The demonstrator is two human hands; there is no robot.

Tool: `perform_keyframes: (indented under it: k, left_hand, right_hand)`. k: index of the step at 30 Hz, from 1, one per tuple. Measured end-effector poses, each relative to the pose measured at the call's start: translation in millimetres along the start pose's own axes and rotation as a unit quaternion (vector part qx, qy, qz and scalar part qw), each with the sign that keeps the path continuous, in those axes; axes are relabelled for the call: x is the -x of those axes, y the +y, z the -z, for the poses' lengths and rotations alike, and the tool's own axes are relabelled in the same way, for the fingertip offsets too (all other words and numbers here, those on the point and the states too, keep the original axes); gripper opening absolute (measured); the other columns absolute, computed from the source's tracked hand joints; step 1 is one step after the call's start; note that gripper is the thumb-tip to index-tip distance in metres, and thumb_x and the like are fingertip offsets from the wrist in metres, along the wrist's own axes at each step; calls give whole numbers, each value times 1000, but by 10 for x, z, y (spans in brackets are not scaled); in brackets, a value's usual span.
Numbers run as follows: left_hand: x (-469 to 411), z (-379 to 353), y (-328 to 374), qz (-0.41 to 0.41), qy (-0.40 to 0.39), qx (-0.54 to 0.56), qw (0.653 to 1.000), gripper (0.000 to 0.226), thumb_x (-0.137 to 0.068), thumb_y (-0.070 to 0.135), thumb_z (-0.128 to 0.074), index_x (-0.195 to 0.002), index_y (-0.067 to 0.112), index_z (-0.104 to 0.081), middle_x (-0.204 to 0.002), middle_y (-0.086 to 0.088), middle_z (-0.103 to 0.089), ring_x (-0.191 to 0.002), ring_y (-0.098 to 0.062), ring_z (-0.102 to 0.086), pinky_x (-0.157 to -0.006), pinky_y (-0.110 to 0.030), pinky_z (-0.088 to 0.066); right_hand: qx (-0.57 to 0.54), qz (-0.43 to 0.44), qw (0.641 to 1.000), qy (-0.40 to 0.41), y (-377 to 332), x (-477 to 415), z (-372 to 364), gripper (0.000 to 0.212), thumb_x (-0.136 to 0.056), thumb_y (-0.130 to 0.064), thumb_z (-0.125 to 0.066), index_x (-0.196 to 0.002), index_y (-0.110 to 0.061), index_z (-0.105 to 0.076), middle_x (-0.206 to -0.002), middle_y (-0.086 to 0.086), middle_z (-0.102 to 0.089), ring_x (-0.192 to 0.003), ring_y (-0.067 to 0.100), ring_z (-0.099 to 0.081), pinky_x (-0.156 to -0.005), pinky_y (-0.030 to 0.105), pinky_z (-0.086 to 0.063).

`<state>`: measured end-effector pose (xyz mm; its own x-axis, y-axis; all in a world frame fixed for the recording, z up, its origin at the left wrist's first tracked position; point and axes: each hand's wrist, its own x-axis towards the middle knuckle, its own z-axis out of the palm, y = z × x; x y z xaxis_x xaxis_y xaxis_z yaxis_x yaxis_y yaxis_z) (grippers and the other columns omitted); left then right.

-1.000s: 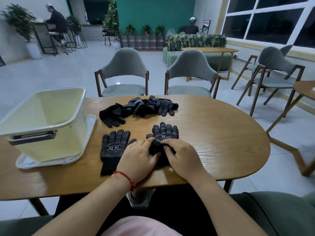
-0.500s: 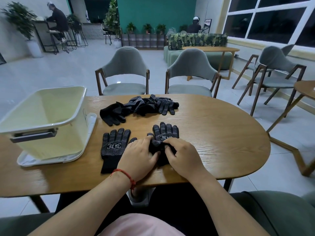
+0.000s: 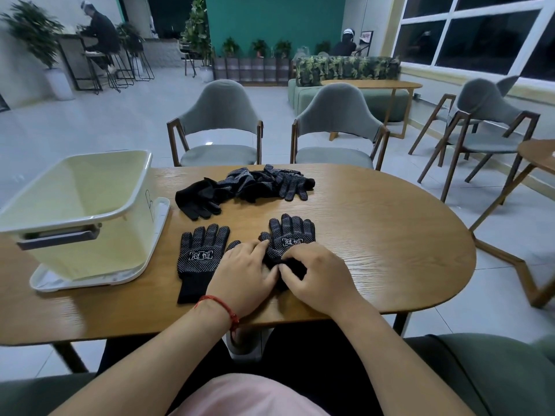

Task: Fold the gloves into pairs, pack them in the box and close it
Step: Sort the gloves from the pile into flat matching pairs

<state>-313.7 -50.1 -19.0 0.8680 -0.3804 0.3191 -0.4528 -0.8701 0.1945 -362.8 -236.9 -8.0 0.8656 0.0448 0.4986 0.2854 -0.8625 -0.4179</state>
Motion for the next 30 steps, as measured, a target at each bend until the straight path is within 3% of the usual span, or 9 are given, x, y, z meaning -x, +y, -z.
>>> perform_keyframes:
  k: [3,5,8,11,14,17,22,26,30]
  left_hand:
    - [-2,2,5,-2,-9,-4,1000,81,-91,63,-24,-151,17,-53,-148,-3,-55,-137,-23,-49,-119,-41,-36]
    - [0,-2,6,-3,-7,0,1000,78,-92,61,-28,-149,15,-55,-148,-5,-56,-138,-24,-49,-119,-42,-37]
    - [20,30,2,-10,14,29,999,68,-92,54,-43,-146,16,-56,-147,-5,-56,-138,-24,-50,-117,-41,-41]
    - [40,100,-2,-65,23,67,995,53,-90,39,-55,-141,27,-57,-143,3,-54,-131,-20,-51,-111,-37,-44]
    - [51,109,-3,-137,6,76,988,43,-88,25,-58,-129,33,-65,-133,11,-60,-122,-17,-56,-104,-39,-46]
    - [48,109,-18,-134,-18,85,987,33,-88,31,-54,-116,36,-71,-122,15,-65,-111,-15,-61,-99,-43,-48]
    - [46,134,-8,-131,-28,93,987,34,-86,38,-50,-112,36,-73,-108,12,-64,-101,-16,-60,-92,-42,-48]
    - [64,153,4,-129,-24,94,987,33,-85,37,-52,-110,35,-73,-106,11,-63,-101,-17,-59,-91,-40,-48]
    - [85,165,26,-137,-17,91,986,36,-85,27,-50,-111,31,-75,-109,10,-65,-101,-18,-59,-92,-40,-49]
  right_hand:
    - [14,-3,1000,-8,-26,1,25,32,-94,-63,-58,-96,-34,-71,-94,-20,-70,-95,5,-59,-76,28,-50]
    - [-1,-9,1000,3,-26,-3,35,34,-99,-61,-53,-98,-33,-72,-95,-18,-71,-97,8,-61,-78,32,-52]
    - [-42,-36,997,57,41,-67,8,25,-105,-43,-54,-102,-28,-73,-98,-12,-72,-98,14,-63,-83,37,-54]
    - [-55,-62,994,75,211,-214,-44,14,-100,-21,-63,-108,-25,-75,-110,-11,-71,-107,17,-62,-94,33,-51]
    - [-29,-64,997,-18,360,-351,-74,32,-98,-17,-62,-126,-28,-72,-135,-10,-65,-128,17,-55,-112,34,-44]
    - [-8,-55,990,-132,385,-413,-84,50,-99,-26,-48,-146,-33,-62,-159,-11,-51,-147,13,-42,-126,40,-32]
    - [83,-83,978,-171,360,-378,-89,58,-102,-31,-35,-159,-40,-46,-172,-14,-34,-160,10,-24,-130,44,-19]
    - [57,-89,971,-214,350,-394,-48,59,-106,-28,-33,-165,-39,-35,-177,-15,-20,-163,7,-10,-132,46,-8]
    - [35,-96,968,-227,365,-456,-17,59,-105,-26,-35,-163,-37,-40,-175,-13,-25,-163,9,-15,-132,48,-10]
